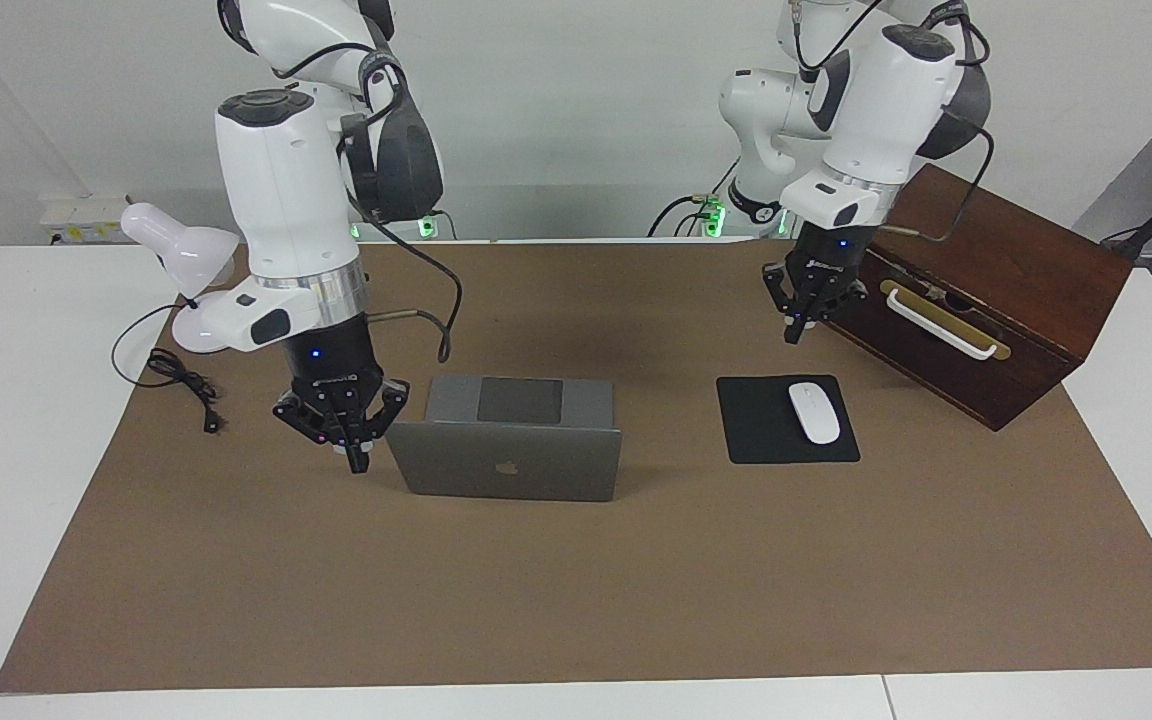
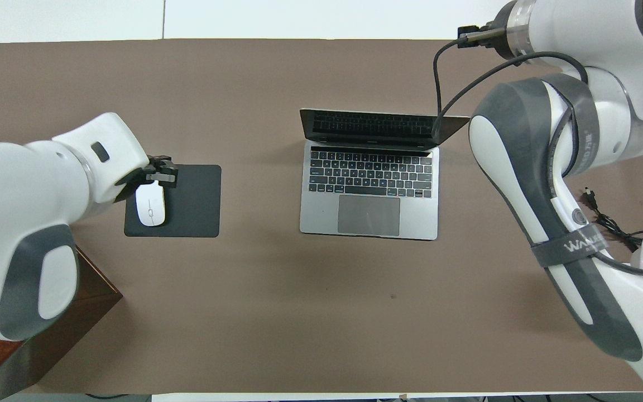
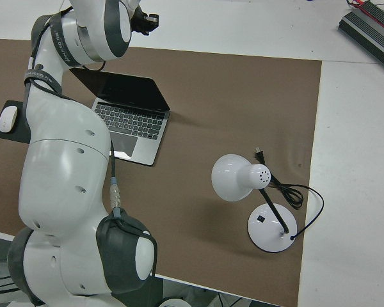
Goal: Close laptop with both arms
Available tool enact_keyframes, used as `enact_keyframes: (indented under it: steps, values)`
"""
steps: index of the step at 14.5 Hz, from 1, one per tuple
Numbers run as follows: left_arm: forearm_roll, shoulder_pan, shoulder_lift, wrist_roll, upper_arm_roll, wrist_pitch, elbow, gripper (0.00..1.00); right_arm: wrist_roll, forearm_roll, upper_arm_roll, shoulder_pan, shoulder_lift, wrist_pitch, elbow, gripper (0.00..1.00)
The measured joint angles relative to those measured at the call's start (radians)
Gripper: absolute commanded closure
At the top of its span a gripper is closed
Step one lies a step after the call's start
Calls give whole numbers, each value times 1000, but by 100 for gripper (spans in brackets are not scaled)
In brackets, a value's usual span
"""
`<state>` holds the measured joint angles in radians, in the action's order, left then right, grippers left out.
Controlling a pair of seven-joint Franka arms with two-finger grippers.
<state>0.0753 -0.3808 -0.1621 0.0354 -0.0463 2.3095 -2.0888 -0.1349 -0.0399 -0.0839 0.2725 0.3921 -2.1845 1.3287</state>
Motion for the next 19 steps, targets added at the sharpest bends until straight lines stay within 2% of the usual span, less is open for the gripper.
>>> enact_keyframes:
  steps: [4, 9, 14, 19]
  values:
    - [0, -82, -68, 0, -1, 221, -180, 100, 3, 0, 20, 11, 35, -50, -4, 100]
    - [0, -190, -66, 0, -1, 477, -323, 100, -77, 0, 23, 52, 83, -54, -67, 100]
    - [0, -281, 39, 0, -2, 692, -392, 100, -118, 0, 23, 94, 119, -53, -83, 100]
    - [0, -327, 159, 1, -2, 842, -396, 100, -138, 0, 23, 130, 142, -52, -86, 100]
